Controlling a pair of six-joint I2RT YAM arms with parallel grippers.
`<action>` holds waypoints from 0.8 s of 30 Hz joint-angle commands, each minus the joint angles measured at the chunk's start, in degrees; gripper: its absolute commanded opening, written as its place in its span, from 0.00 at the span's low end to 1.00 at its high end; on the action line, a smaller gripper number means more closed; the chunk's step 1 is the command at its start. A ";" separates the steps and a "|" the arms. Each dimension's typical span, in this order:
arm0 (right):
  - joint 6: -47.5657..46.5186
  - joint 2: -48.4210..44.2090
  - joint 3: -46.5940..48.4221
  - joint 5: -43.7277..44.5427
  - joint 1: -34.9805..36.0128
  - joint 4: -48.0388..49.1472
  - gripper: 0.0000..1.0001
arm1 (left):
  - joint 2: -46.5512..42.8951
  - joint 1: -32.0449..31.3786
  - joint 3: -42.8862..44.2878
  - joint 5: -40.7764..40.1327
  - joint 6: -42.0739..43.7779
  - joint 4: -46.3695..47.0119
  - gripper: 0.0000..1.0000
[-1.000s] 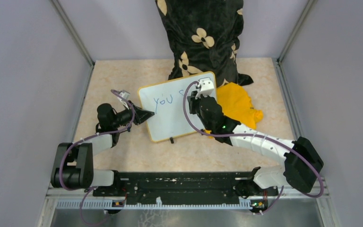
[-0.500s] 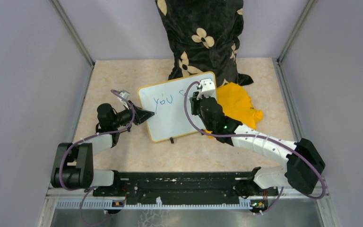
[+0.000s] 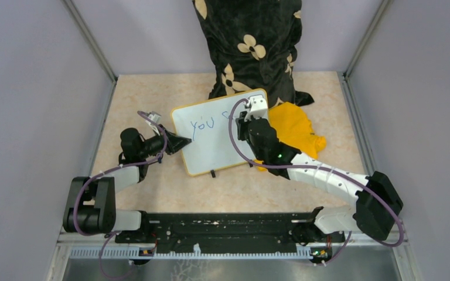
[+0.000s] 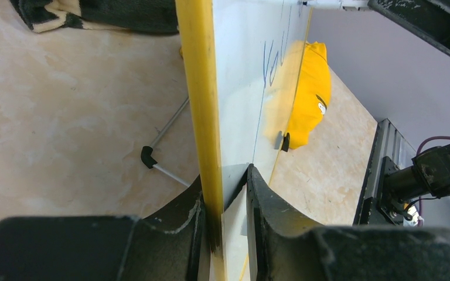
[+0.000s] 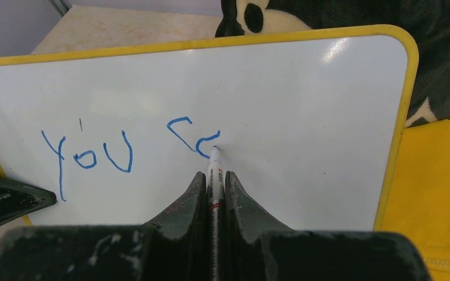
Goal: Write a sentence on the whiteboard
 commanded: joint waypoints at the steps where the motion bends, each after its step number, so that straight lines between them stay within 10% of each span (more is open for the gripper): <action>1: -1.07 -0.53 3.88 1.29 -0.87 2.37 0.00 | 0.99 0.37 -0.29 -3.65 3.86 -0.16 0.00; 24: 0.79 -0.29 1.59 -0.79 -1.20 1.11 0.00 | 0.86 0.22 -0.29 -3.59 3.93 -0.27 0.00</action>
